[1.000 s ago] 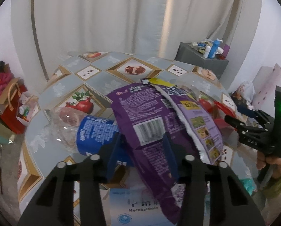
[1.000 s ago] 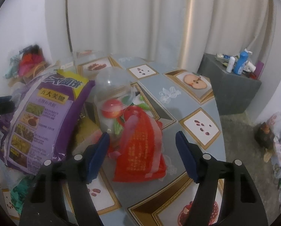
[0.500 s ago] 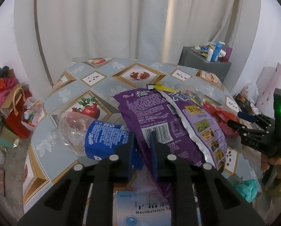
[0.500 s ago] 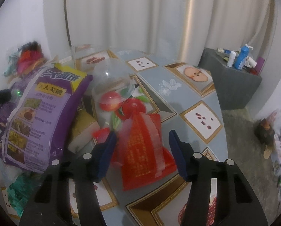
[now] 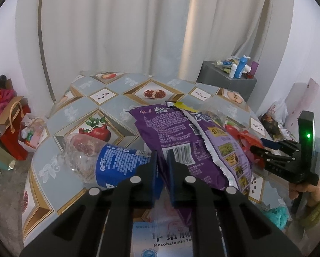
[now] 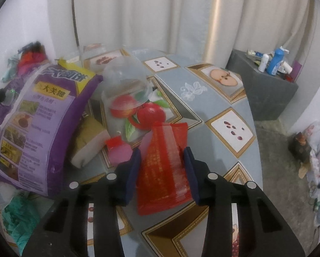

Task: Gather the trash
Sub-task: 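Lift the purple snack bag with the left gripper while the right gripper lifts the red bag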

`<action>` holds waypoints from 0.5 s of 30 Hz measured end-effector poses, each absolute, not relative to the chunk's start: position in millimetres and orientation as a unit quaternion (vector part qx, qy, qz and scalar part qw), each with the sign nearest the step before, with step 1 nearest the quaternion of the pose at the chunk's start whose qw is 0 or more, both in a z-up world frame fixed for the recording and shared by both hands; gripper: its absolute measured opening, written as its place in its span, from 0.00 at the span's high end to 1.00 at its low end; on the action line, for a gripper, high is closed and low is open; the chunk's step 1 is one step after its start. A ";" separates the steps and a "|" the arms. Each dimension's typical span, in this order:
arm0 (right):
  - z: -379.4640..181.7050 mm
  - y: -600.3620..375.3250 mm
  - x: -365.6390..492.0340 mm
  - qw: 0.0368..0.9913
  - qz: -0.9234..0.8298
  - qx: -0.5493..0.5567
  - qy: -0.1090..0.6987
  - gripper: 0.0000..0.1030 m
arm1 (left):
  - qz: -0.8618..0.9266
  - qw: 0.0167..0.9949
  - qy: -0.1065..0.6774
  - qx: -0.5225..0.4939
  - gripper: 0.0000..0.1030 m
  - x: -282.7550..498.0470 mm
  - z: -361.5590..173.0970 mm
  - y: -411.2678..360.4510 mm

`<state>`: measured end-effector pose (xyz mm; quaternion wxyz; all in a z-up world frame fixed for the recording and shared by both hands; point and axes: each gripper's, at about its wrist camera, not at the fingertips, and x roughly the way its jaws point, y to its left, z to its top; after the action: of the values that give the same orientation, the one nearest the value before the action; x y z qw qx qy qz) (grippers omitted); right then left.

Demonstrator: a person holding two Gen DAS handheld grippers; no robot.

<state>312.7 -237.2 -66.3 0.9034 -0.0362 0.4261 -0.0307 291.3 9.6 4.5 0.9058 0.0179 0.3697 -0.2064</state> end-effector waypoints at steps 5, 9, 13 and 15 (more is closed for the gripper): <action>-65.8 -235.2 311.4 0.904 -0.031 -0.042 0.425 0.67 | -0.211 0.910 0.357 0.012 0.93 288.9 8.3 11.2; -65.0 -233.9 310.2 0.904 -0.033 -0.044 0.424 0.72 | -0.216 0.913 0.346 0.014 0.94 286.9 11.9 10.2; -63.1 -233.9 309.7 0.905 -0.033 -0.044 0.422 0.74 | -0.221 0.914 0.340 0.009 0.95 286.5 14.6 11.5; -61.3 -233.6 309.1 0.906 -0.034 -0.045 0.419 0.76 | -0.224 0.915 0.336 0.004 0.95 286.0 16.5 12.8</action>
<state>309.1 -233.6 -61.3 0.9065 -0.0451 0.4185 -0.0338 286.0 12.8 16.5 0.9148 0.0036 0.3361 -0.2238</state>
